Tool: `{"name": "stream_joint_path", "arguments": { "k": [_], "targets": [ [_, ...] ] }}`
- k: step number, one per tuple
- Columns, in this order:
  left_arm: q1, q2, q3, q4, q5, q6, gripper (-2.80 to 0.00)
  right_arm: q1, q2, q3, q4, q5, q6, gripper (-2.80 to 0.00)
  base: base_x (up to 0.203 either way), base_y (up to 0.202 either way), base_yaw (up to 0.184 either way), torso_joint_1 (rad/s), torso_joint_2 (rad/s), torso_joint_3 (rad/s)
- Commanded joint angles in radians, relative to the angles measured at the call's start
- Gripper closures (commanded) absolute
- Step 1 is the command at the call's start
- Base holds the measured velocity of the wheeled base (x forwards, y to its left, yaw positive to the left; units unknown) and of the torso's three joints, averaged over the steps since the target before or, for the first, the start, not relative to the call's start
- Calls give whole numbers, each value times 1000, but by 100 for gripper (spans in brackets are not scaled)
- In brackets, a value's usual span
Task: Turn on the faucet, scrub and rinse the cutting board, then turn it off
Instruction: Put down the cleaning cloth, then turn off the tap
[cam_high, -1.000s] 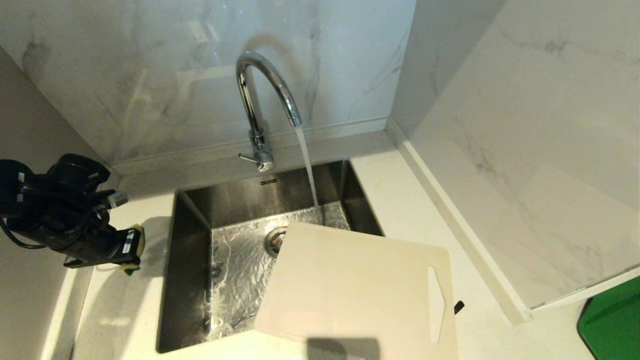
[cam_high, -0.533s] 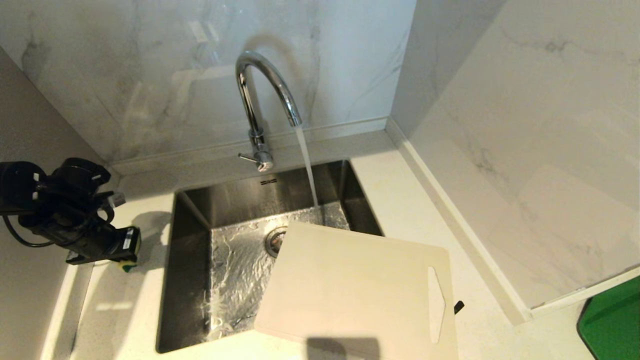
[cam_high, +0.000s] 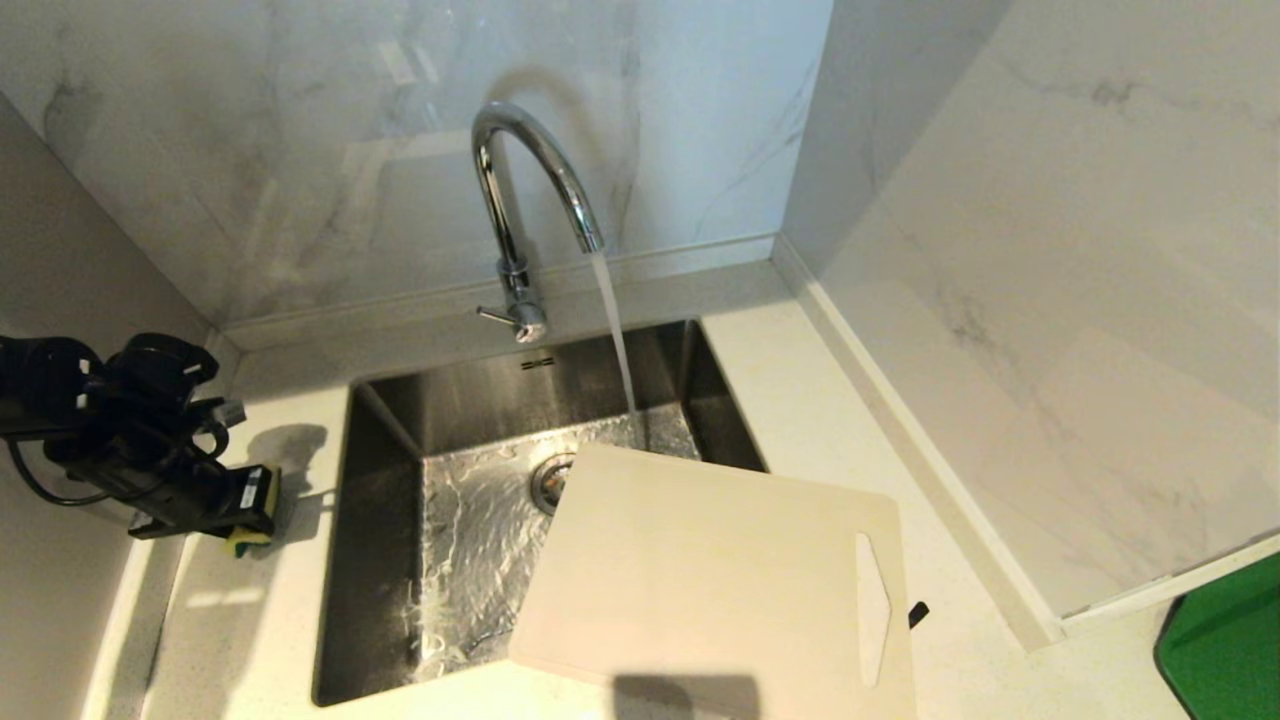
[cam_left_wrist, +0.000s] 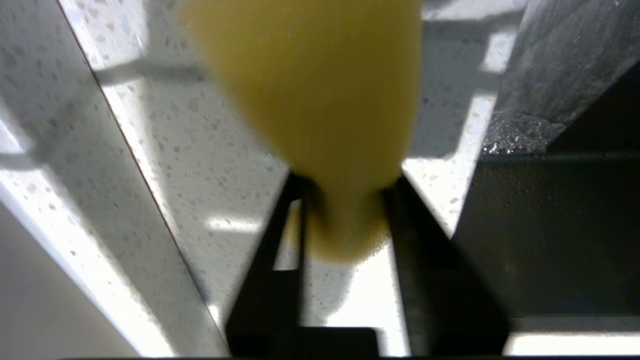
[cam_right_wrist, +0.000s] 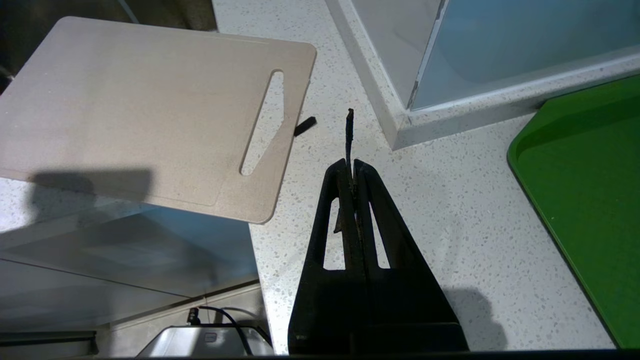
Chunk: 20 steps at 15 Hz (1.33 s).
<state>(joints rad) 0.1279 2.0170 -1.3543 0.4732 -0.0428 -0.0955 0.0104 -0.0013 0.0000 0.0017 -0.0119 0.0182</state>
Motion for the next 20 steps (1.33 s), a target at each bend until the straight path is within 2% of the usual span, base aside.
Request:
{"name": "stream_joint_path", "arguments": {
  "k": [1, 4, 11, 15, 20],
  "targets": [
    [6, 8, -13, 4, 0, 11, -280, 0, 0, 2, 0, 0, 0, 0, 0, 0, 0, 0, 0, 0],
    [6, 5, -38, 5, -2, 18, -280, 0, 0, 2, 0, 0, 0, 0, 0, 0, 0, 0, 0, 0],
    [-11, -88, -50, 16, -28, 135, -280, 0, 0, 2, 0, 0, 0, 0, 0, 0, 0, 0, 0, 0],
    [-88, -151, -93, 78, -121, 191, -280, 0, 0, 2, 0, 0, 0, 0, 0, 0, 0, 0, 0, 0],
    [-214, -83, -224, 101, -125, 201, -280, 0, 0, 2, 0, 0, 0, 0, 0, 0, 0, 0, 0, 0]
  ]
}}
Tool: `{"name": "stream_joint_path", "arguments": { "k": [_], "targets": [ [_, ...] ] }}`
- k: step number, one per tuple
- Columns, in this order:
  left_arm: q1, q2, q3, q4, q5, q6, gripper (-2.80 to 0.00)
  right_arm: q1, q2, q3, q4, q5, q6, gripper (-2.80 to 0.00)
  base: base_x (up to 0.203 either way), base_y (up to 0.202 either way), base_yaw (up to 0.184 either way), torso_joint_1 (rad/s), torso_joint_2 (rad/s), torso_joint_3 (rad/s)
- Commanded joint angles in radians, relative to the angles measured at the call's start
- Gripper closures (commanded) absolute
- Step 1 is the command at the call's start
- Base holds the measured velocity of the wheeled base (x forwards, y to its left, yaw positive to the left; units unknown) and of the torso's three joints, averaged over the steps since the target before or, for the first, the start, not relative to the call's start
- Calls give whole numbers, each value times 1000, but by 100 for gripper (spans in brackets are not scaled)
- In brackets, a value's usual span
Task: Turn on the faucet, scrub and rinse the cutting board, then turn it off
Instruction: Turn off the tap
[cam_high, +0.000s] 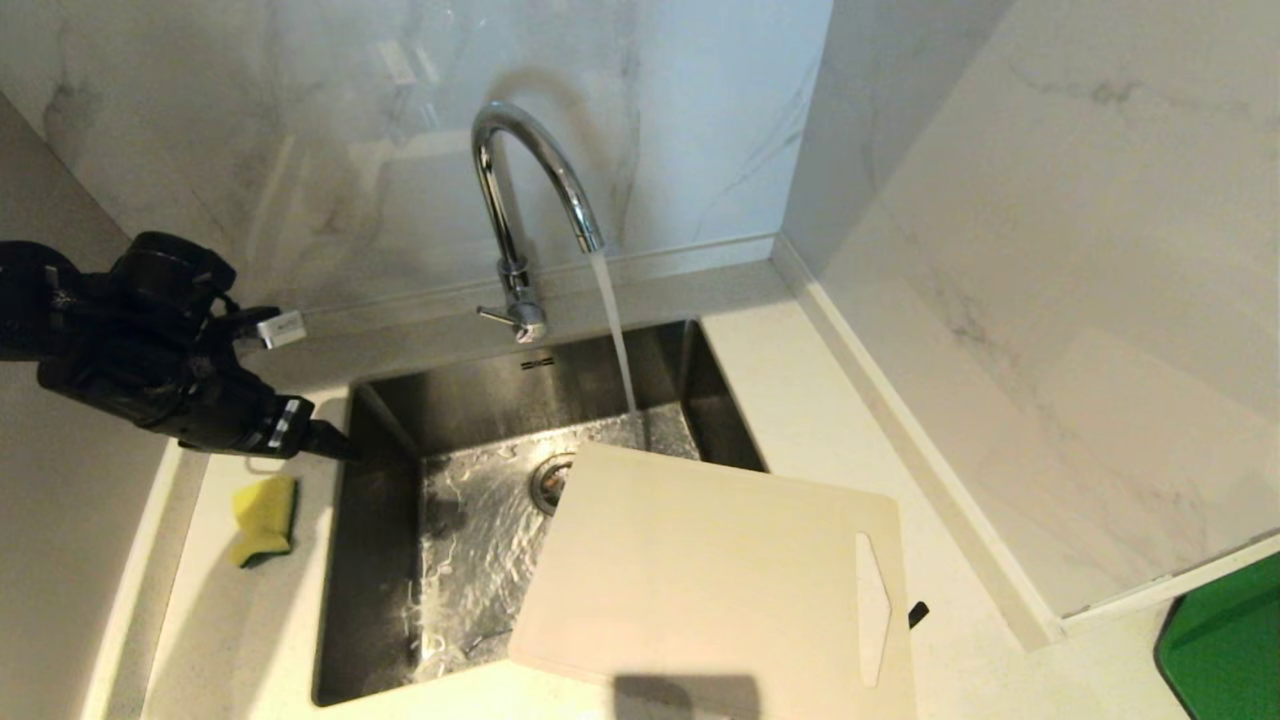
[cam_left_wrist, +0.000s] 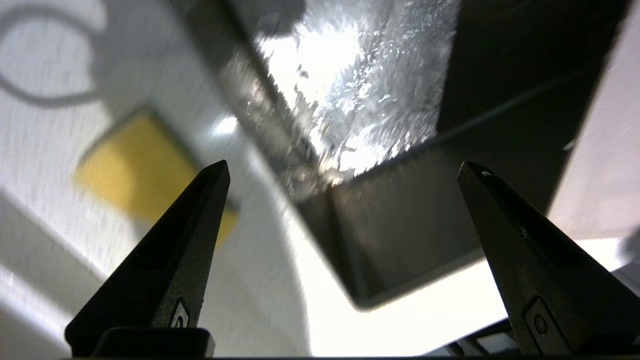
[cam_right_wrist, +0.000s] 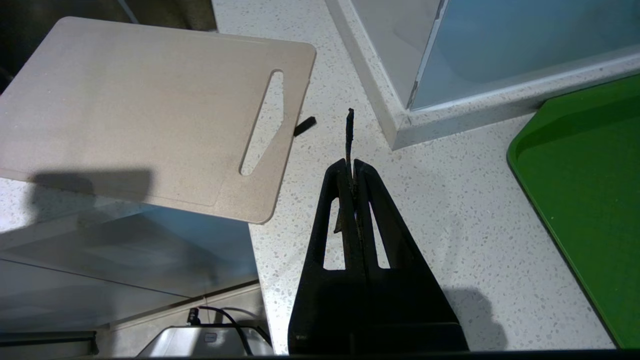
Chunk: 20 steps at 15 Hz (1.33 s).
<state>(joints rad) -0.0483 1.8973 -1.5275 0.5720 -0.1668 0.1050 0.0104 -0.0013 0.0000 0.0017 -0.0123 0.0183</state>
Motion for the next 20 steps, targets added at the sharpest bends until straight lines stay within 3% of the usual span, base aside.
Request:
{"name": "stream_joint_path", "arguments": {
  "k": [1, 7, 8, 13, 20],
  "targets": [
    [-61, 61, -89, 3, -1, 2, -280, 0, 0, 2, 0, 0, 0, 0, 0, 0, 0, 0, 0, 0],
    [-166, 212, -344, -2, -1, -4, -280, 0, 0, 2, 0, 0, 0, 0, 0, 0, 0, 0, 0, 0],
    [-176, 236, -381, -2, -1, -4, 0, 0, 0, 2, 0, 0, 0, 0, 0, 0, 0, 0, 0, 0],
    [-204, 306, -447, -31, 7, -1, 0, 0, 0, 2, 0, 0, 0, 0, 0, 0, 0, 0, 0, 0],
    [-223, 334, -447, -266, 13, -44, 0, 0, 0, 2, 0, 0, 0, 0, 0, 0, 0, 0, 0, 0]
  ]
}}
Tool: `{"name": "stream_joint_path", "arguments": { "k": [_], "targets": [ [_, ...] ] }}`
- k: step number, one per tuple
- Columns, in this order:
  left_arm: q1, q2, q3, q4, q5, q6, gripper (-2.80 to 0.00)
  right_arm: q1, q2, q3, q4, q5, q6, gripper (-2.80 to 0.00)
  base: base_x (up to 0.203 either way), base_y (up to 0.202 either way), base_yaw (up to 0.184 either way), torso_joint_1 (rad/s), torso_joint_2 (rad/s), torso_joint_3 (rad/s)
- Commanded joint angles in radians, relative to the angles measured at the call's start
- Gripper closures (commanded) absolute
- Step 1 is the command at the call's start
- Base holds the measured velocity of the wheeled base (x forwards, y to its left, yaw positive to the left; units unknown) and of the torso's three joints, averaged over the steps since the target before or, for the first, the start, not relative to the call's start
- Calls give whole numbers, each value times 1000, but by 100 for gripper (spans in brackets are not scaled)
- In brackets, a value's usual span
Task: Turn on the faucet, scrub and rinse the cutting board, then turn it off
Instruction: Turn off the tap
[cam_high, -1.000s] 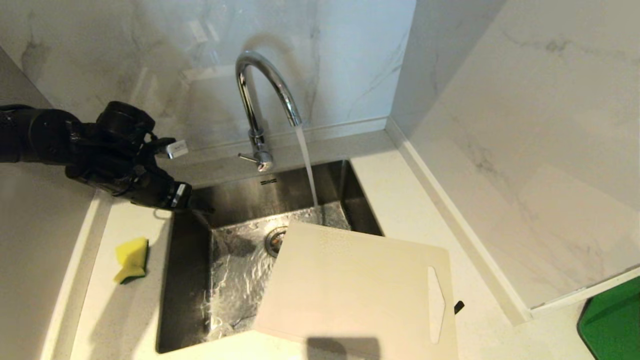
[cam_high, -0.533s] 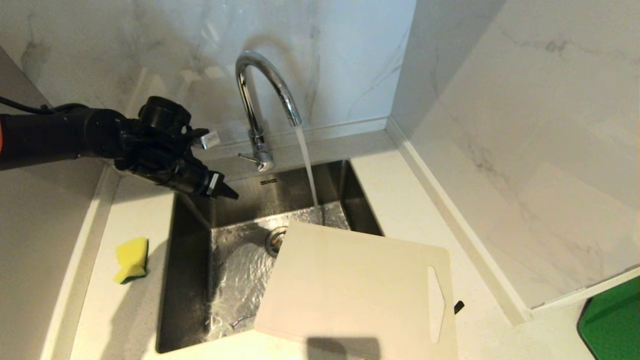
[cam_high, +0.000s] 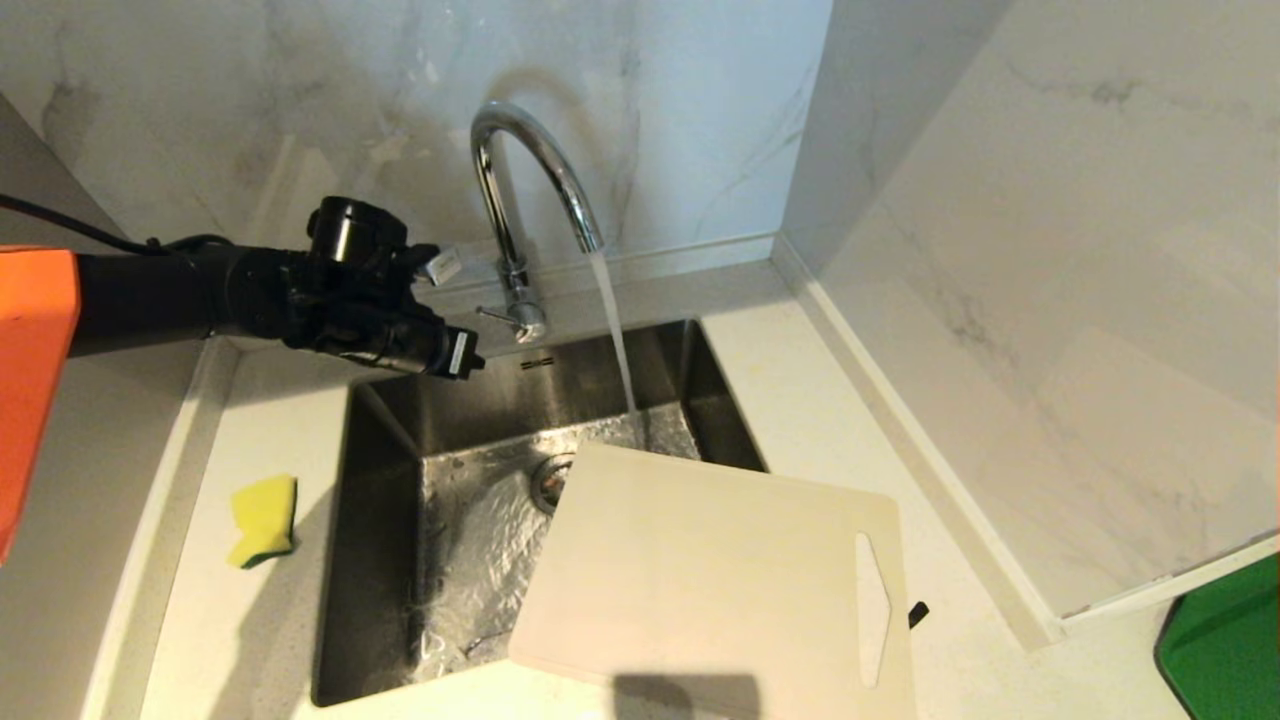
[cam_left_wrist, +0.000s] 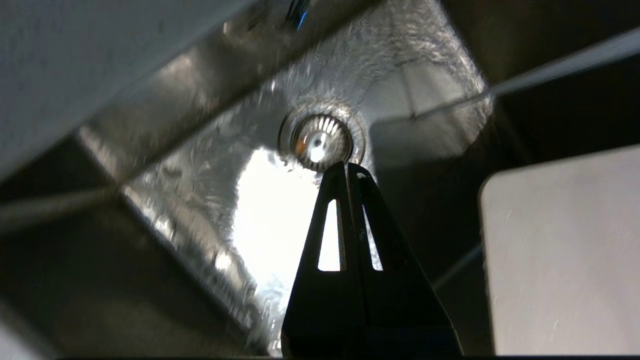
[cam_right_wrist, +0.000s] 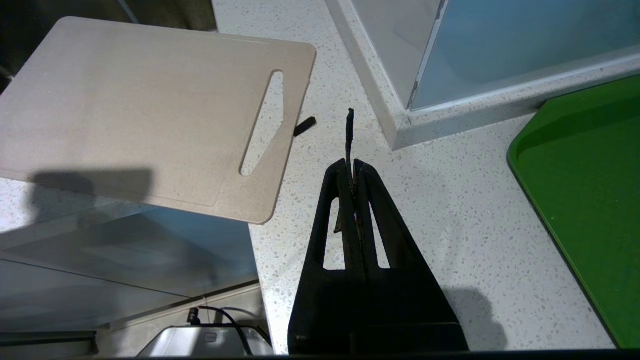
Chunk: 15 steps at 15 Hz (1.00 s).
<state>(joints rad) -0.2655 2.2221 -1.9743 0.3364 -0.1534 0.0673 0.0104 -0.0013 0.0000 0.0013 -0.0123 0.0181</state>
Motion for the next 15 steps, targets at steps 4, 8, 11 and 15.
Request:
{"name": "stream_joint_path", "arguments": {
  "k": [4, 8, 11, 15],
  "targets": [
    [-12, 24, 0, -118, 2, -11, 0, 0, 0, 2, 0, 0, 0, 0, 0, 0, 0, 0, 0, 0],
    [-12, 37, 0, -160, 57, -7, 0, 0, 0, 2, 0, 0, 0, 0, 0, 0, 0, 0, 0, 0],
    [-12, 41, -1, -190, 72, -3, 0, 0, 0, 2, 0, 0, 0, 0, 0, 0, 0, 0, 0, 0],
    [-12, 42, -1, -228, 74, -6, 0, 0, 0, 2, 0, 0, 0, 0, 0, 0, 0, 0, 0, 0]
  ]
}}
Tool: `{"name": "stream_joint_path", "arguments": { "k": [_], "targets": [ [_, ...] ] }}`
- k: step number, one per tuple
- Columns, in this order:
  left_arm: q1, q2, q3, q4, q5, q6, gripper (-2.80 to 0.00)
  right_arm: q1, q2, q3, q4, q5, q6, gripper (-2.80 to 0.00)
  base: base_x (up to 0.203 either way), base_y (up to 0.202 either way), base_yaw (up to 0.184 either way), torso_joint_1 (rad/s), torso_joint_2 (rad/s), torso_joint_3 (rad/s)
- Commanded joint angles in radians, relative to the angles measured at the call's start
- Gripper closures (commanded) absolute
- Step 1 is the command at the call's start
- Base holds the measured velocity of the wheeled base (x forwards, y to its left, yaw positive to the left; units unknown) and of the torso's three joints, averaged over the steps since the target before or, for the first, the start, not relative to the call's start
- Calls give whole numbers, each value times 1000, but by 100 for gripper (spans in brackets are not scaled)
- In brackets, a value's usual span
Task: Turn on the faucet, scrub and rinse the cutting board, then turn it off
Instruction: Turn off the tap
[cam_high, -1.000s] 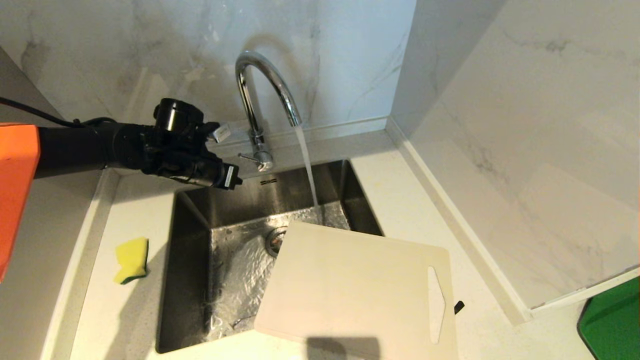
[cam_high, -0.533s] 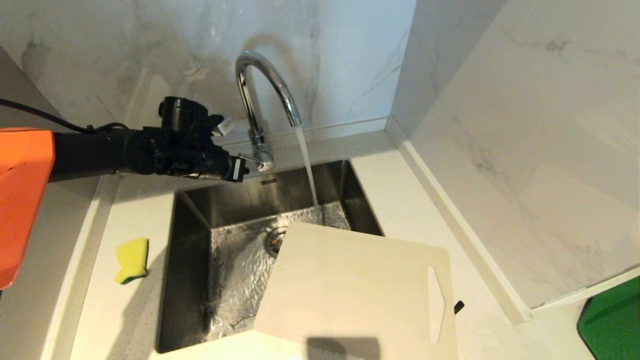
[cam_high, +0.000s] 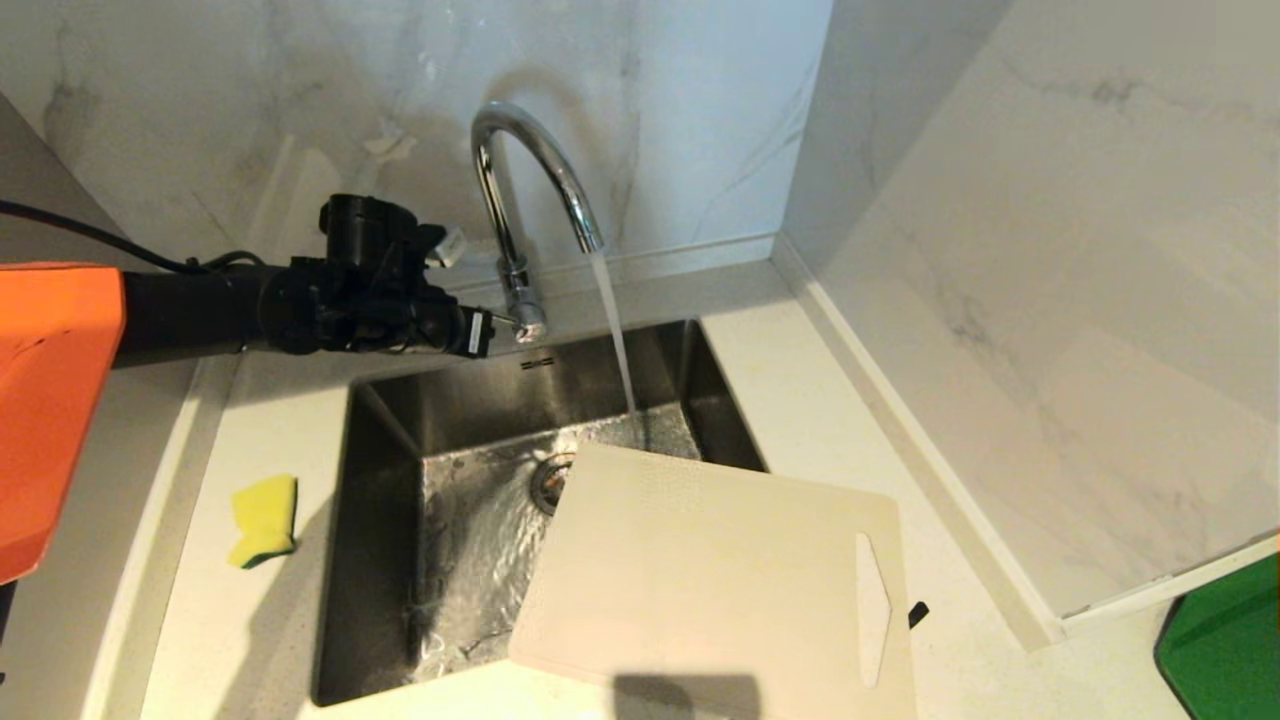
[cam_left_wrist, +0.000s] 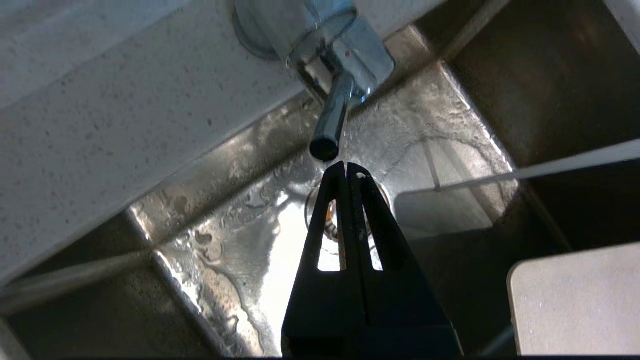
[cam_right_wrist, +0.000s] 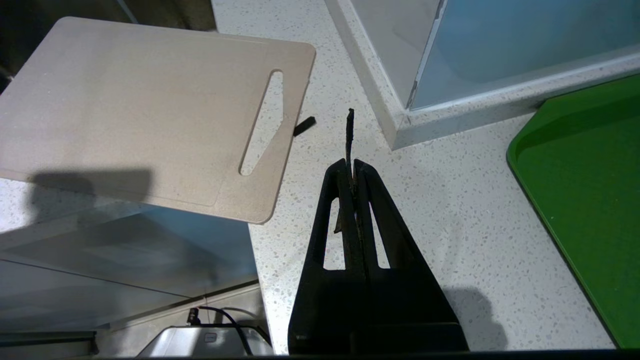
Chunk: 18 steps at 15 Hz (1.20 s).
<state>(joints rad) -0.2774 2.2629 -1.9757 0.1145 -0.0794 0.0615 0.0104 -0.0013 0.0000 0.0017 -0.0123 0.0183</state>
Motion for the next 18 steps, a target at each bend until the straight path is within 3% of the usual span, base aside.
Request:
{"name": "stream_joint_path", "arguments": {
  "k": [1, 13, 18],
  "targets": [
    [0, 4, 0, -24, 0, 0, 0, 0, 0, 2, 0, 0, 0, 0, 0, 0, 0, 0, 0, 0],
    [0, 12, 0, -130, 3, 3, 0, 0, 0, 2, 0, 0, 0, 0, 0, 0, 0, 0, 0, 0],
    [0, 17, 0, -161, 36, 4, 0, 0, 0, 2, 0, 0, 0, 0, 0, 0, 0, 0, 0, 0]
  ]
}}
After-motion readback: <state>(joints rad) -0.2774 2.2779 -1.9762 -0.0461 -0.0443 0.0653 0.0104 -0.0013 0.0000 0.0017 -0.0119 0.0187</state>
